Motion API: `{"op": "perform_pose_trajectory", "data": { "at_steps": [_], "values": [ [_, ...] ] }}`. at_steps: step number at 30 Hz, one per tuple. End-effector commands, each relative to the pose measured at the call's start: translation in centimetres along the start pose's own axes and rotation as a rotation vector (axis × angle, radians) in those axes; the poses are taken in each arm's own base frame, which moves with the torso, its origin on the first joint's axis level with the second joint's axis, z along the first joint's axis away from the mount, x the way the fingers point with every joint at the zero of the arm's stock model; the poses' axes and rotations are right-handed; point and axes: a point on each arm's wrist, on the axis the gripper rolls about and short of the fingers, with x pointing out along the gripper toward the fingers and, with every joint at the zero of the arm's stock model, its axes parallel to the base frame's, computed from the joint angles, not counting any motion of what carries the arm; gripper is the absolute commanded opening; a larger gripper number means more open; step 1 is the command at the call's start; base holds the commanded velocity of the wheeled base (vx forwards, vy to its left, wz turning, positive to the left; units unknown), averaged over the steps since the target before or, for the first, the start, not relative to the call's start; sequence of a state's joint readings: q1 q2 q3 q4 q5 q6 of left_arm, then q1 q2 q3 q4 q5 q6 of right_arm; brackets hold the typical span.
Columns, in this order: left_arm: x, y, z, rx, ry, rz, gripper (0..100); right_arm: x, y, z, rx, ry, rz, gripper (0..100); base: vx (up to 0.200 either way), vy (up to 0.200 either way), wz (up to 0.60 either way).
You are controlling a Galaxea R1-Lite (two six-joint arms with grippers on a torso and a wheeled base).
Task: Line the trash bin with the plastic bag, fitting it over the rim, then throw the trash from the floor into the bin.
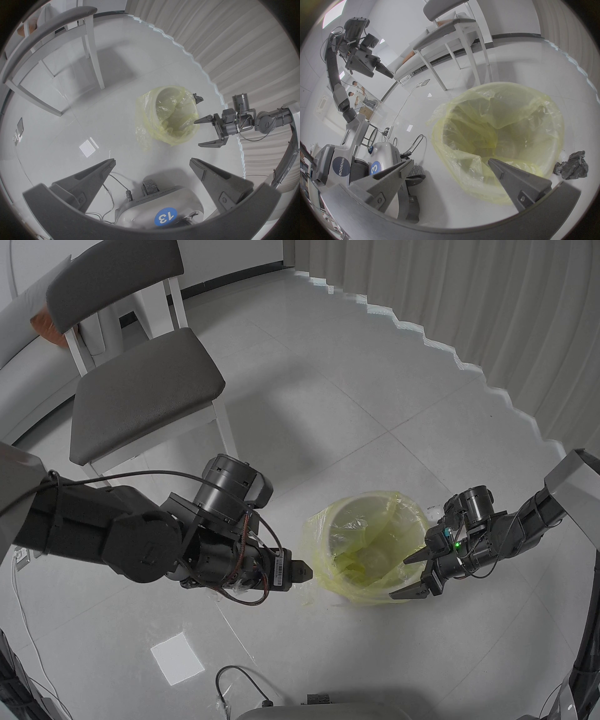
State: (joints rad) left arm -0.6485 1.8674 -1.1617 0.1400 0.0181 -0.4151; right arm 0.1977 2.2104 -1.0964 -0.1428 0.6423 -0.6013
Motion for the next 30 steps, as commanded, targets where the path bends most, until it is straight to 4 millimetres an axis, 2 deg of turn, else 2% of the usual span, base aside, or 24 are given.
{"op": "perform_pose_trajectory", "data": {
  "at_steps": [1, 4, 9, 13, 18, 23, 30],
  "values": [
    [-0.9, 0.4, 0.0, -0.009, -0.016, 0.001, 100, 1.3, 0.2, -0.3, 0.0, 0.012, 0.031, 100, 0.0, 0.0, 0.0],
    [-0.9, 0.5, -0.1, -0.01, -0.012, 0.004, 100, 1.6, 0.7, 0.1, -0.004, -0.003, 0.064, 100, 0.0, 0.0, 0.0],
    [-0.9, 0.6, -0.3, -0.011, -0.015, 0.002, 100, 2.9, 2.7, 1.1, -0.04, -0.014, 0.135, 100, 0.0, 0.0, 0.0],
    [-0.9, 0.8, -0.2, -0.017, -0.018, 0.007, 100, 3.3, 3.3, 1.5, -0.055, -0.012, 0.15, 100, 0.0, 0.0, 0.0],
    [-1.0, 1.0, -0.3, -0.02, -0.019, 0.009, 100, 3.5, 3.6, 1.3, -0.053, -0.005, 0.162, 100, 0.0, 0.0, 0.0],
    [-0.9, 1.0, -0.3, -0.019, -0.03, 0.002, 100, 4.6, 5.0, 1.6, -0.053, -0.007, 0.227, 100, 0.0, 0.0, 0.0],
    [-1.1, 1.2, -0.6, -0.022, -0.027, 0.007, 100, 6.4, 5.0, 1.0, -0.036, 0.01, 0.247, 100, 0.0, 0.0, 0.0]
  ]
}}
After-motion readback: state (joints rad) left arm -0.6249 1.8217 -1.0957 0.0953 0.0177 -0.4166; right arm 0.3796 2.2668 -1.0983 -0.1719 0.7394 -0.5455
